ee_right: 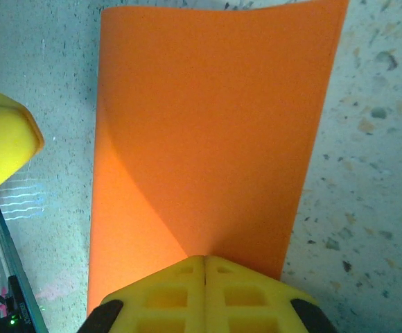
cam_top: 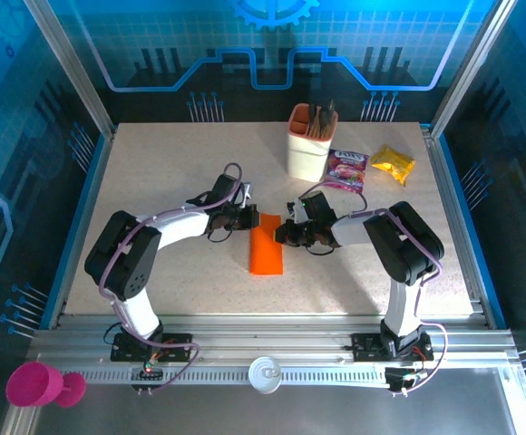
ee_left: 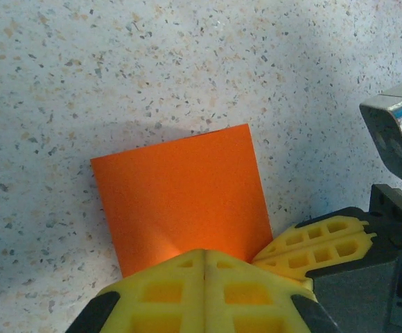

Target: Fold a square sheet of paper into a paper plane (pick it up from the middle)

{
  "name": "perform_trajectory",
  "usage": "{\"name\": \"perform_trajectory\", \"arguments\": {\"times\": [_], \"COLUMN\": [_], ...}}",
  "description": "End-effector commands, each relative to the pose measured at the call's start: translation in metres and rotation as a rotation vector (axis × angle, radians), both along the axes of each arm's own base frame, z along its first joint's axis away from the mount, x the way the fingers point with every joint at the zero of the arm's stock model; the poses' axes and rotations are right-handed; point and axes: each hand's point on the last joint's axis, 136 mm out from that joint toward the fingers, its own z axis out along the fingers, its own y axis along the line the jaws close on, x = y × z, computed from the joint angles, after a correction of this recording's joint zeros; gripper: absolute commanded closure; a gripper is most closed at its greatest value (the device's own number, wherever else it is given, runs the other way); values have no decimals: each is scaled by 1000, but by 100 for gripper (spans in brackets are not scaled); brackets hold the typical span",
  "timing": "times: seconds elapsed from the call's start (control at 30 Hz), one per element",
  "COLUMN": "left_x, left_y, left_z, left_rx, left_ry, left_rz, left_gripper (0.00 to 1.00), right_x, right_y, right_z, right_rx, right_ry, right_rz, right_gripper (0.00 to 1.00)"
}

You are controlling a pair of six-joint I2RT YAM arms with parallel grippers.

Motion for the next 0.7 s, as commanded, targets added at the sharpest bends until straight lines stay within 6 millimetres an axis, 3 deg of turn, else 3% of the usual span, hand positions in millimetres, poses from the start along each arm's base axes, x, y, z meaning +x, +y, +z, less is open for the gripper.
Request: {"name": "perform_trajectory", "arguments": {"times": [0.0,0.33,0.67], "left_x": [7,20,21], "left_y": [-7,-9,3], "left_z": [4,-7,-35], "left_rx": [-10,10,61], "left_ry": [-14,-7,27], "left_rz": [-35,-34,-12], "left_gripper": [93,93,95], "right_x": [-34,-33,-34], "right_y": [-36,-37,-38], "right_z": [-72,-72,-72], "right_rx": [-227,-230,-230], "right_ry": [157,155,156], "right_rz": [-28,-28,-29], "right_gripper": [100,100,100]}}
